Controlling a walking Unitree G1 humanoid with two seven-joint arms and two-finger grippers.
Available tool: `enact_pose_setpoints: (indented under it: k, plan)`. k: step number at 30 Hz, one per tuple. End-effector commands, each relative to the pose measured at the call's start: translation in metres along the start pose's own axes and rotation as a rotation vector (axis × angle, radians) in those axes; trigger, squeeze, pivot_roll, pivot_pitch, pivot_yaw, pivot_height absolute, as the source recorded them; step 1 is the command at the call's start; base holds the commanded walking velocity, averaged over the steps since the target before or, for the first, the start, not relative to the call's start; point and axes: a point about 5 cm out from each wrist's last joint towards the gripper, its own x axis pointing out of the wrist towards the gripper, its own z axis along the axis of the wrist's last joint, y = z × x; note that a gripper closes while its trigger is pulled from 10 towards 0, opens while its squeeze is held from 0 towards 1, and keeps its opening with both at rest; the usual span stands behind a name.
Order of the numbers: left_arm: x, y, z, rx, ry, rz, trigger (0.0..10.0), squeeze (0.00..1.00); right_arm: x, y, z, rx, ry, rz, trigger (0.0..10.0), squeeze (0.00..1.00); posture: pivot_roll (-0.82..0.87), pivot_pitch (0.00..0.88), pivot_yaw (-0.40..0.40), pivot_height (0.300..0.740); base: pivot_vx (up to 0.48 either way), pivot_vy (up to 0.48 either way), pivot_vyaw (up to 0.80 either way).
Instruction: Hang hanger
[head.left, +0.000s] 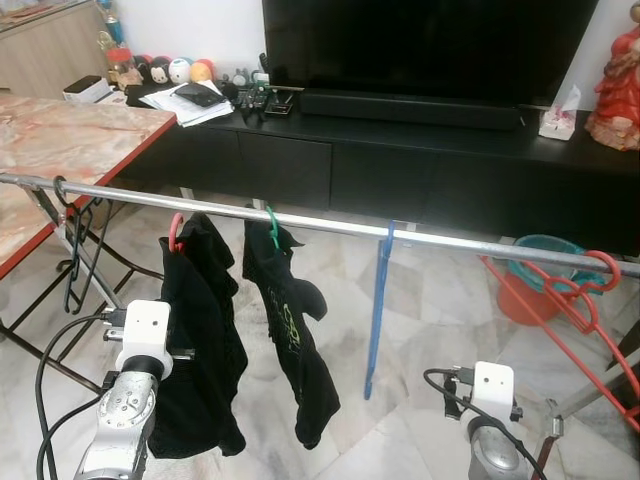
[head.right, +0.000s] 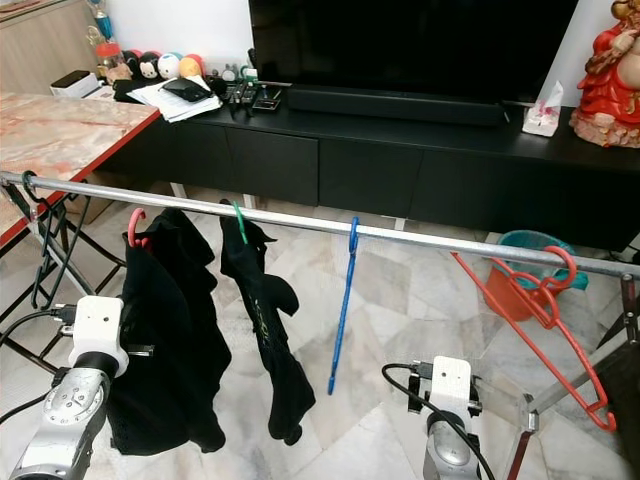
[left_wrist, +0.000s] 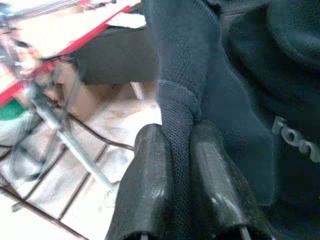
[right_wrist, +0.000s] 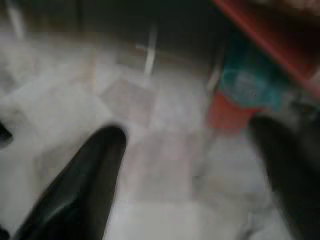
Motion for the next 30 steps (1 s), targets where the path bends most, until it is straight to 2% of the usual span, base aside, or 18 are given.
enact_pose_setpoints:
  k: [1,2,3,5,6,8,11,14,18,19,22,25,28,30]
  plan:
    - [0.0,0.012,0.003,0.028,-0.025,0.034,10.0,0.0,-0.028,-0.024,0.021,-0.073,-0.092,-0.073,10.0,0.0,-0.19,0.0,0.014,0.74,0.0,0.0,0.0]
    - [0.0,0.012,0.003,0.027,-0.024,0.035,10.0,0.0,-0.022,-0.013,0.007,0.099,0.025,-0.018,10.0,0.0,-0.19,0.0,0.013,0.74,0.0,0.0,0.0]
    - [0.0,0.012,0.003,0.027,-0.023,0.036,10.0,0.0,-0.017,-0.006,-0.003,0.137,0.086,0.013,10.0,0.0,-0.19,0.0,0.011,0.74,0.0,0.0,0.0]
    - [0.0,0.012,0.003,0.026,-0.023,0.038,10.0,0.0,-0.003,0.007,-0.027,0.135,0.201,0.051,10.0,0.0,-0.18,0.0,0.009,0.74,0.0,0.0,0.0]
    - [-0.001,0.012,0.003,0.025,-0.023,0.042,10.0,0.0,0.002,0.01,-0.039,0.102,0.273,0.046,10.0,0.0,-0.17,0.0,0.005,0.74,0.0,0.0,0.0]
    - [-0.002,0.014,0.002,0.023,-0.022,0.053,10.0,0.0,0.004,0.01,-0.052,0.076,0.366,0.029,10.0,0.0,-0.17,0.0,0.003,0.74,0.0,0.0,0.0]
    - [-0.003,0.016,0.001,0.022,-0.02,0.059,10.0,0.0,-0.003,0.01,-0.047,0.067,0.394,0.028,10.0,0.0,-0.16,0.0,0.003,0.74,0.0,0.0,0.0]
    - [-0.005,0.017,0.0,0.023,-0.017,0.061,10.0,0.0,-0.01,0.017,-0.05,0.072,0.451,0.06,10.0,0.0,-0.17,0.0,0.008,0.74,0.0,0.0,0.0]
    - [-0.004,0.016,0.0,0.023,-0.016,0.061,10.0,0.0,-0.012,0.026,-0.069,0.03,0.549,0.105,10.0,0.0,-0.17,0.0,0.013,0.74,0.0,0.0,0.0]
    - [-0.004,0.016,0.0,0.023,-0.015,0.06,10.0,0.0,-0.017,0.028,-0.077,0.017,0.603,0.114,10.0,0.0,-0.16,0.0,0.013,0.74,0.0,0.0,0.0]
    - [-0.003,0.016,0.0,0.022,-0.015,0.062,10.0,0.0,-0.025,0.031,-0.085,-0.017,0.662,0.137,10.0,0.0,-0.16,0.0,0.014,0.74,0.0,0.0,0.0]
    - [-0.003,0.016,0.0,0.022,-0.013,0.062,10.0,0.0,-0.041,0.032,-0.099,-0.074,0.76,0.168,10.0,0.0,-0.15,0.0,0.017,0.74,0.0,0.0,0.0]
    - [-0.003,0.016,0.001,0.021,-0.013,0.062,10.0,0.0,-0.047,0.032,-0.104,-0.094,0.797,0.187,10.0,0.0,-0.15,0.0,0.019,0.74,0.0,0.0,0.0]
    - [-0.003,0.016,0.0,0.02,-0.008,0.06,10.0,0.0,-0.069,0.028,-0.121,-0.046,0.928,0.134,10.0,0.0,-0.15,0.0,0.021,0.74,0.0,0.0,0.0]
